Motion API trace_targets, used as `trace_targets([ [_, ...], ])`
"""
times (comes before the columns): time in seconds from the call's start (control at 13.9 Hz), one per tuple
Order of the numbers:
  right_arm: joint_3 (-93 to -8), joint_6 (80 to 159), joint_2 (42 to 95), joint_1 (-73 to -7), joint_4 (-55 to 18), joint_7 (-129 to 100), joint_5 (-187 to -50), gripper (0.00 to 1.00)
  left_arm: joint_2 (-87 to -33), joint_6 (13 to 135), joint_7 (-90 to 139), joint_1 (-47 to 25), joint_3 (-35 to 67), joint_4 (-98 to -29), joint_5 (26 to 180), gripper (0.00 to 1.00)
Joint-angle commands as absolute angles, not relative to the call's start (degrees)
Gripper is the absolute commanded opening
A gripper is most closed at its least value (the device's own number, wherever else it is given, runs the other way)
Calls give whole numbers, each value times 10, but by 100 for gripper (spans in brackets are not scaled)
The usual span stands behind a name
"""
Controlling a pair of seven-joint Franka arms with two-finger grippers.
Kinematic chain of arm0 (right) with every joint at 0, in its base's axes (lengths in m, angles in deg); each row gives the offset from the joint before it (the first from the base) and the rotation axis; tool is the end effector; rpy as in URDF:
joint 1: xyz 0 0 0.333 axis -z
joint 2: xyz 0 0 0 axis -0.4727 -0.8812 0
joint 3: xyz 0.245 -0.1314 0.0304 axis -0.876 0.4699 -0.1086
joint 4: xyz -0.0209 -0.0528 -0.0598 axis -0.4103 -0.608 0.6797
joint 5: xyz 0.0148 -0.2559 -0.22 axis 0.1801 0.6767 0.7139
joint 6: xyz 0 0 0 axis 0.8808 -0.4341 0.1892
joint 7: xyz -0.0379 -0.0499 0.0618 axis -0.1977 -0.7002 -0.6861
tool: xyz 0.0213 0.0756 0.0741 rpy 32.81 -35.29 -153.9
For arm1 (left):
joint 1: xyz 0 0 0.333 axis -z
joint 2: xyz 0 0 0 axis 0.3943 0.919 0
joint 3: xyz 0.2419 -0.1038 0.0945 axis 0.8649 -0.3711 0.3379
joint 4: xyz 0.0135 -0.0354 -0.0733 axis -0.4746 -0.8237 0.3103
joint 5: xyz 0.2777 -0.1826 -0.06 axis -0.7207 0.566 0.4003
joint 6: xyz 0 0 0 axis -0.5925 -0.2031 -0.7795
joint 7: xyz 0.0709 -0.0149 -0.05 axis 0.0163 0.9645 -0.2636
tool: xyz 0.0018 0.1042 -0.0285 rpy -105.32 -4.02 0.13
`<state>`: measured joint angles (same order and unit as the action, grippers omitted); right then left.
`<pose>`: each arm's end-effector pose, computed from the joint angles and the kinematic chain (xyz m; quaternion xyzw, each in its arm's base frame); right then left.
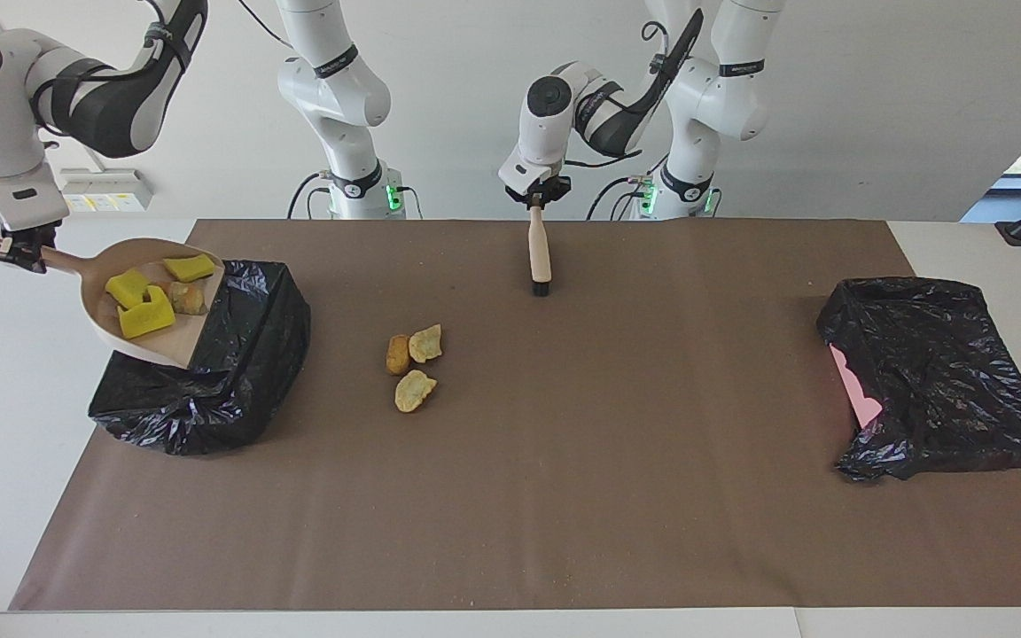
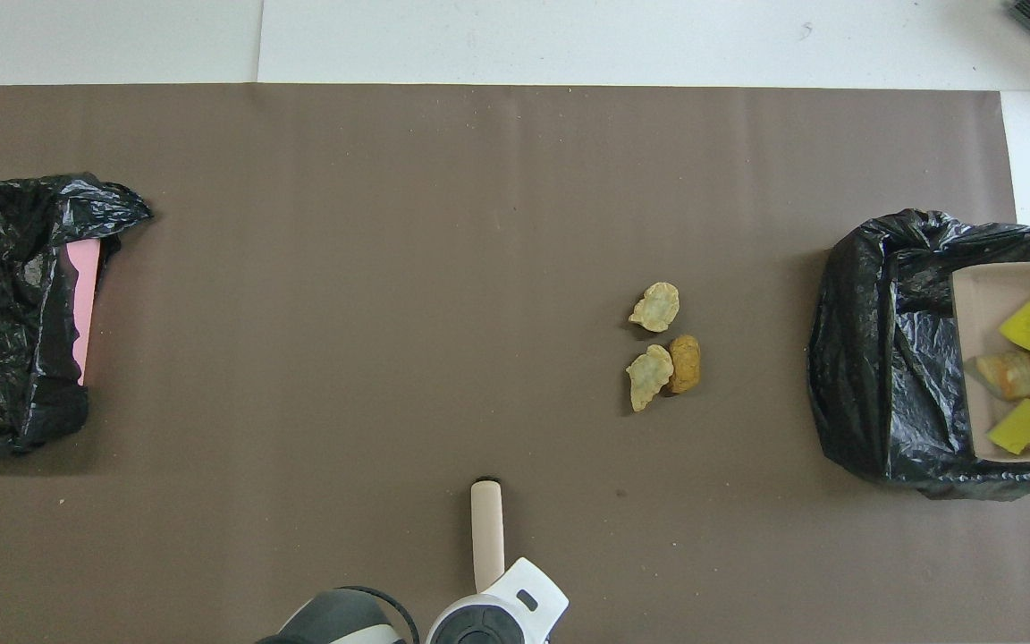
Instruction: Sweep and dump trash in bin
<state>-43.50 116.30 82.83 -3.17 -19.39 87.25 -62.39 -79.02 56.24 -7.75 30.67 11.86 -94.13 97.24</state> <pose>0.4694 -0.2458 0.5149 0.6660 0.7121 -0.1661 0.1474 0.1832 -0.3662 0.3482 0.9882 -0.0149 -0.1526 0.0011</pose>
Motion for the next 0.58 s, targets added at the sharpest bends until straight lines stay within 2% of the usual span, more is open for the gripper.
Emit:
trace_targets([
  [0.0, -443, 1208, 836, -32, -213, 925, -583, 0, -792, 569, -84, 313, 125, -951, 964, 59],
  [0.22, -449, 1225, 837, -39, -221, 940, -554, 0, -794, 564, -82, 308, 127, -943, 964, 62],
  [0.36, -449, 1226, 837, -48, -221, 938, -532, 0, -796, 520, -80, 273, 128, -907, 964, 67],
  [0.5, -450, 1243, 835, -53, -221, 933, -503, 0, -803, 461, -74, 217, 128, -854, 963, 100],
])
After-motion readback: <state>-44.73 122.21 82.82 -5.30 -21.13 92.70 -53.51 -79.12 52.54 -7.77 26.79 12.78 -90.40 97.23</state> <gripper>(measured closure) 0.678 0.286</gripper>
